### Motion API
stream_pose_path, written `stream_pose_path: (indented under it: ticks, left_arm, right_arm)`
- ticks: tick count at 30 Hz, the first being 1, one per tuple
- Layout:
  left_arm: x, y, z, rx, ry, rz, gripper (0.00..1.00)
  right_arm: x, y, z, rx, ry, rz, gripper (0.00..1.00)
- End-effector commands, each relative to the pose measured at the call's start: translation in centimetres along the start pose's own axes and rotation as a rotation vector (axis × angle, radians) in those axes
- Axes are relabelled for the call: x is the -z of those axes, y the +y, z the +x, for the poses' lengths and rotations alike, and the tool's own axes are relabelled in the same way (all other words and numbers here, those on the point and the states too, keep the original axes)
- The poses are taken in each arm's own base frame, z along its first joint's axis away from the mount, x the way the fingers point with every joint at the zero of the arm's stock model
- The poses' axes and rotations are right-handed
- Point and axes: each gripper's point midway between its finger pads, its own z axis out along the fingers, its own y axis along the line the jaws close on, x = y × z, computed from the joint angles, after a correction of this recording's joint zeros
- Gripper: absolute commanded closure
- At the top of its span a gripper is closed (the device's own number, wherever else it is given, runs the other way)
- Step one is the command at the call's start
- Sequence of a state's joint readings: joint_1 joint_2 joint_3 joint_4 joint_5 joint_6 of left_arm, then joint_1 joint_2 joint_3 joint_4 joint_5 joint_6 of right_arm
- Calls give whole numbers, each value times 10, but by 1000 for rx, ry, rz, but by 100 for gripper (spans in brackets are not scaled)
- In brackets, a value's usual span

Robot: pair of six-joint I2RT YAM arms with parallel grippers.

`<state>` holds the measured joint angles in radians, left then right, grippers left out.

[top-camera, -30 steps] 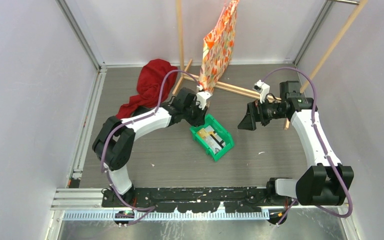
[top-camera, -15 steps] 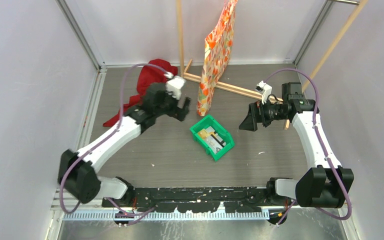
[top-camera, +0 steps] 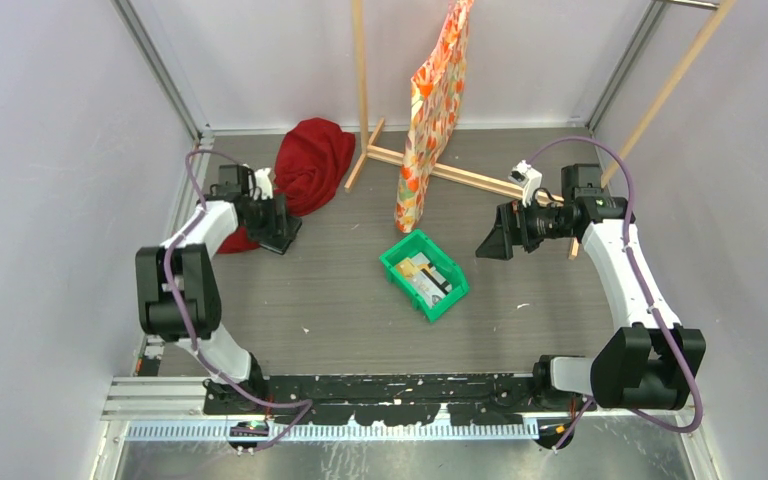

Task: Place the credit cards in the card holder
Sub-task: Move the storage box to the center of the board, then open the card holder at the center of the board.

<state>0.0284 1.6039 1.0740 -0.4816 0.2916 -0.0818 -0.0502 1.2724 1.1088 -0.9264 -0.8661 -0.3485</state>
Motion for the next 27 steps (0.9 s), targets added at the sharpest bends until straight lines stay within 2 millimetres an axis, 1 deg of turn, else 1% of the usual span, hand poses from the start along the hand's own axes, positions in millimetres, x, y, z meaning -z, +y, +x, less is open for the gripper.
stream_pose_path:
  ticks: [1,4,10,14,17,22,26,27]
  left_arm:
    - [0,16,-15,105,34,57,44]
    - [-7,30,-15,112,61,28,42]
    - [-24,43,-6,111,115,-6,38]
    - [-30,54,-2,101,151,-49,34]
    - [-26,58,-5,86,142,-78,33]
    - [-11,56,-21,39,60,-91,31]
    - [-8,62,-23,32,51,-124,30]
    - [-8,62,-23,33,50,-127,28]
  right_arm:
    - [3,1,-9,22,-36,-1,0]
    - [5,0,-8,21,-42,7,0]
    - [6,-2,-6,12,-45,12,0]
    - [6,-2,-7,11,-46,9,0]
    - [5,-1,-8,9,-48,4,0]
    - [4,-1,-8,4,-48,-3,0]
    - [4,0,-10,-2,-51,-10,0]
    - [4,-1,-11,-1,-53,-10,0]
